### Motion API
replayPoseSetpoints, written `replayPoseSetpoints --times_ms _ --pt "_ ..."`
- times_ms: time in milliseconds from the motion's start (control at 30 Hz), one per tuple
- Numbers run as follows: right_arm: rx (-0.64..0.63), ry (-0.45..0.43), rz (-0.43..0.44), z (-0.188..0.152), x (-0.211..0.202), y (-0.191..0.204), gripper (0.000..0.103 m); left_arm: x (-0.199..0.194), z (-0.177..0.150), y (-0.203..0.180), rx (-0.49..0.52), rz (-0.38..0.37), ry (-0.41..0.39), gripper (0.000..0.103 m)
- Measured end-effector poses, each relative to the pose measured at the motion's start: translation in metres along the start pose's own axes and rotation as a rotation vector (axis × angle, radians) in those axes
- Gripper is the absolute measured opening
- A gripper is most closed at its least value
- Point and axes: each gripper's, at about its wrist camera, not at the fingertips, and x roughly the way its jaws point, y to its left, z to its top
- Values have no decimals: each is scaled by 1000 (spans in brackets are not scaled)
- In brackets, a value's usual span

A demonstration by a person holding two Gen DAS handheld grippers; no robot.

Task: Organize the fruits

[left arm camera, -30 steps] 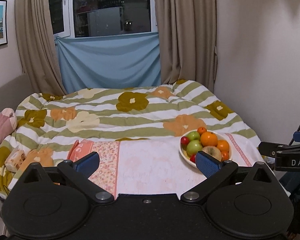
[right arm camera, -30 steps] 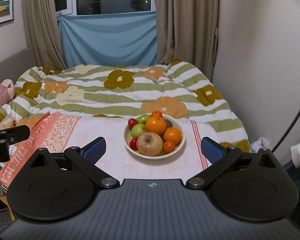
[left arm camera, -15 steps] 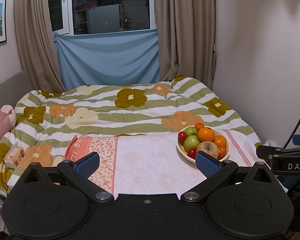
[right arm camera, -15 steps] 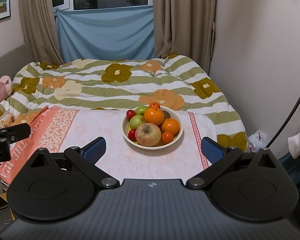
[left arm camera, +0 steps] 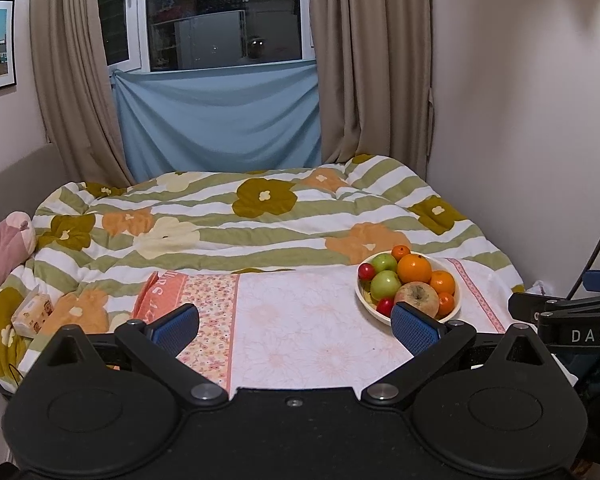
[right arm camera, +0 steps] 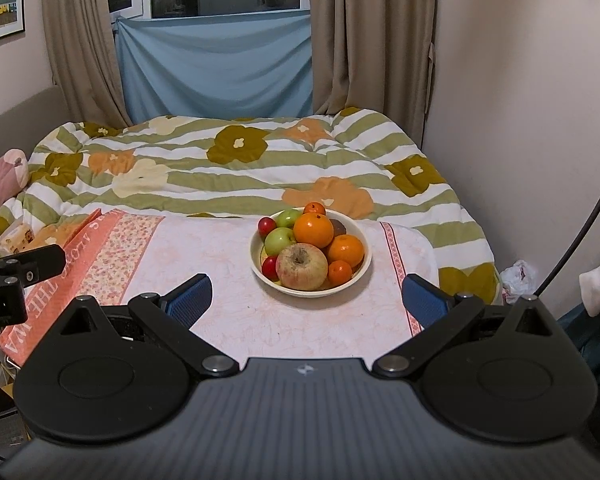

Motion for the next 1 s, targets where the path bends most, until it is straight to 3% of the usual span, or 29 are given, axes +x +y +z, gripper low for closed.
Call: replayPoseSetpoints --times_ms 1000 --pt "25 30 22 1 17 3 103 10 1 2 -7 19 25 103"
